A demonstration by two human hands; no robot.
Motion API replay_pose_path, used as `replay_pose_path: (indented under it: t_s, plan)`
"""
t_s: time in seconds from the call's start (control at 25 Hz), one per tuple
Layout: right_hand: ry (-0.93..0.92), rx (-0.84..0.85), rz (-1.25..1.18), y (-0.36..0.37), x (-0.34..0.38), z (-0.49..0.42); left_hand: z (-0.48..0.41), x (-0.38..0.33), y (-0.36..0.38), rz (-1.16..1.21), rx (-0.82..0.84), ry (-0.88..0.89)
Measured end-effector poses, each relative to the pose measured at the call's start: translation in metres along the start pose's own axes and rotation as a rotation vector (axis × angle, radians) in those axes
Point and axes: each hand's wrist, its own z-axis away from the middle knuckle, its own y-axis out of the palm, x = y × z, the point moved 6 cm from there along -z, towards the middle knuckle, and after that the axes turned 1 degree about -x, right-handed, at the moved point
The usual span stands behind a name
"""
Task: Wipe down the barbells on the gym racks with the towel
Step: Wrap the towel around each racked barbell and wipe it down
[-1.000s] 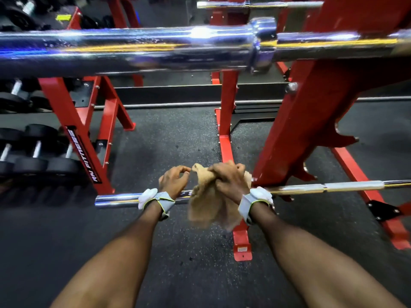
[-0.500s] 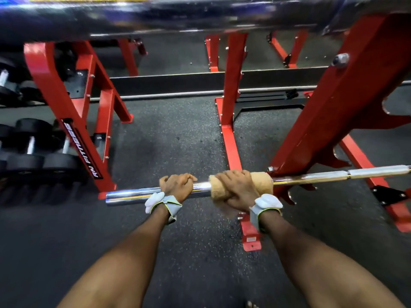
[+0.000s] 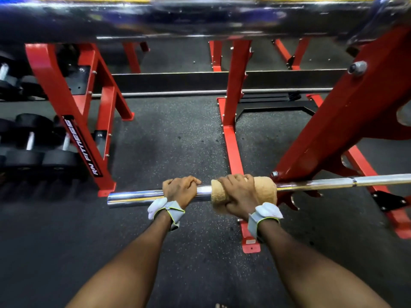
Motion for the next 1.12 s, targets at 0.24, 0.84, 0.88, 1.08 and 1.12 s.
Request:
replay_pose_path:
  t_s: [0.24, 0.84, 0.88, 1.08, 1.12]
  plan:
    - [-0.078, 0.027, -0.019, 0.007, 0.054, -0.01, -0.002, 0.001, -0.004, 0.022, 0.128, 0.007]
    - [0.03, 0.102, 0.062, 0.004, 0.067, -0.011, 0.003, 0.131, -0.084, 0.366, -0.148, -0.082]
    - [0.102, 0.092, 0.06, 0.003, 0.08, -0.012, 0.007, 0.148, -0.09, 0.321, -0.156, -0.099]
    - [0.051, 0.148, -0.001, 0.005, 0.137, -0.025, 0.024, 0.199, -0.088, 0.349, -0.058, -0.159]
    - [0.004, 0.172, -0.01, 0.004, 0.127, -0.026, 0.025, 0.204, -0.087, 0.393, -0.036, -0.165]
